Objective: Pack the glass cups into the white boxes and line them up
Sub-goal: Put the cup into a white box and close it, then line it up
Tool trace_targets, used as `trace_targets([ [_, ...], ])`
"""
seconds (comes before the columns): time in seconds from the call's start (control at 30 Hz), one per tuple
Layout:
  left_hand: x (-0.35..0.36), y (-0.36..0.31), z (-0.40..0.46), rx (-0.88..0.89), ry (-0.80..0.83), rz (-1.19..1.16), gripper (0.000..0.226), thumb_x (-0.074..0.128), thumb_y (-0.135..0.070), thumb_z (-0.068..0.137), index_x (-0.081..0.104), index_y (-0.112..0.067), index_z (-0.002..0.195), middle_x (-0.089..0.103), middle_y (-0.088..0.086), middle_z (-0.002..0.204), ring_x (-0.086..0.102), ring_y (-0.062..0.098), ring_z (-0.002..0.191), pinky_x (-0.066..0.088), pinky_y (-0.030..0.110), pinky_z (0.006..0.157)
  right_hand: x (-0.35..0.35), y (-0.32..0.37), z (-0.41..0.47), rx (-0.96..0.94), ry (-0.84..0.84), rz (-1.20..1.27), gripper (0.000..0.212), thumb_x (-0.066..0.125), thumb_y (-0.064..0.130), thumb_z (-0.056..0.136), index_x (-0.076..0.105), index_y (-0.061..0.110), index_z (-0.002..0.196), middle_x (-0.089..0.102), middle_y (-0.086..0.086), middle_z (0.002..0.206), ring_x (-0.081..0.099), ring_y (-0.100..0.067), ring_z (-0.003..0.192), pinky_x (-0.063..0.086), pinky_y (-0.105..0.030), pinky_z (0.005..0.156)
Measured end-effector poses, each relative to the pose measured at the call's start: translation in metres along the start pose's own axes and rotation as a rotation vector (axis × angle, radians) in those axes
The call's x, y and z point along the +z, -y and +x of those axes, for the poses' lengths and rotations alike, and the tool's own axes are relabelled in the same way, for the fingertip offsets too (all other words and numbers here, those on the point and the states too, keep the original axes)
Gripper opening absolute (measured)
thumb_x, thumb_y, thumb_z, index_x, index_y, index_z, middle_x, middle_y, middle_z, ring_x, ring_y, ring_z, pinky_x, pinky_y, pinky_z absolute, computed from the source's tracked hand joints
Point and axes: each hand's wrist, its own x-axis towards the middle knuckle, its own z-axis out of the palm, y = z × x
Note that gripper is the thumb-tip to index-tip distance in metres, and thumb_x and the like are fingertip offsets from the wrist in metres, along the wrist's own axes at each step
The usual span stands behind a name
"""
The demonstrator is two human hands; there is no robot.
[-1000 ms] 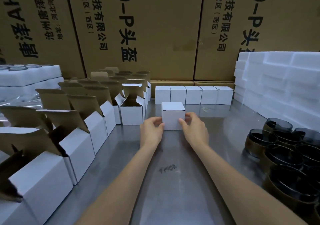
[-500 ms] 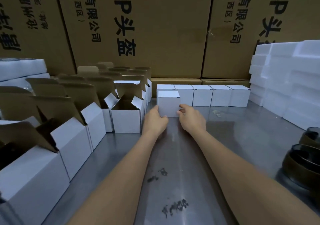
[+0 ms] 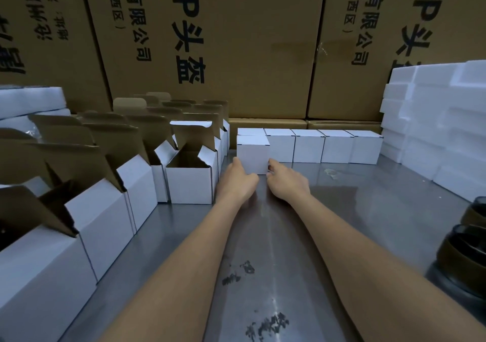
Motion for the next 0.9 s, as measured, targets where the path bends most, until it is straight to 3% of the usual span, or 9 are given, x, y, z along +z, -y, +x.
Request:
trace_targets([
  [0.33,0.000,-0.002,0.002,-0.037,0.041,0.106,0.058,0.050,-0.022,0.086,0.029,-0.014,0.139,0.044,0.007,0.135,0.047,0.028,0.119,0.047,0.045,0.096,0.001,0.001,0.001,-0.001,0.029,-0.003,0.041,0.032,0.019,0.095,0.038,0.025,0.136,0.060,-0.006,0.126,0.054,-0.031,0.111,0.034,-0.034,0.077],
  [0.5,-0.002,-0.003,-0.001,-0.059,0.024,0.041,0.067,0.052,-0.021,0.085,0.023,-0.013,0.144,0.040,0.007,0.142,0.043,0.028,0.126,0.045,0.046,0.100,0.001,0.001,-0.001,0.039,-0.063,0.075,0.040,0.033,0.015,0.096,0.039,0.015,0.135,0.056,-0.005,0.132,0.052,-0.031,0.117,0.040,-0.037,0.087],
  [0.63,-0.004,-0.006,-0.009,-0.046,-0.021,-0.009,0.054,0.053,-0.018,0.083,0.033,-0.012,0.134,0.044,0.008,0.134,0.045,0.028,0.121,0.046,0.043,0.097,0.001,0.007,-0.012,-0.003,-0.223,-0.064,0.035,0.038,0.011,0.092,0.045,0.013,0.126,0.061,-0.009,0.117,0.057,-0.032,0.103,0.034,-0.033,0.070],
  [0.9,-0.013,-0.008,-0.049,0.006,0.021,0.180,0.054,0.050,-0.014,0.087,0.034,-0.009,0.138,0.039,0.011,0.142,0.043,0.030,0.127,0.043,0.042,0.101,-0.008,0.010,-0.050,-0.023,-0.159,-0.166,0.027,0.042,0.012,0.090,0.061,0.013,0.109,0.061,-0.006,0.116,0.050,-0.028,0.110,0.035,-0.032,0.072],
])
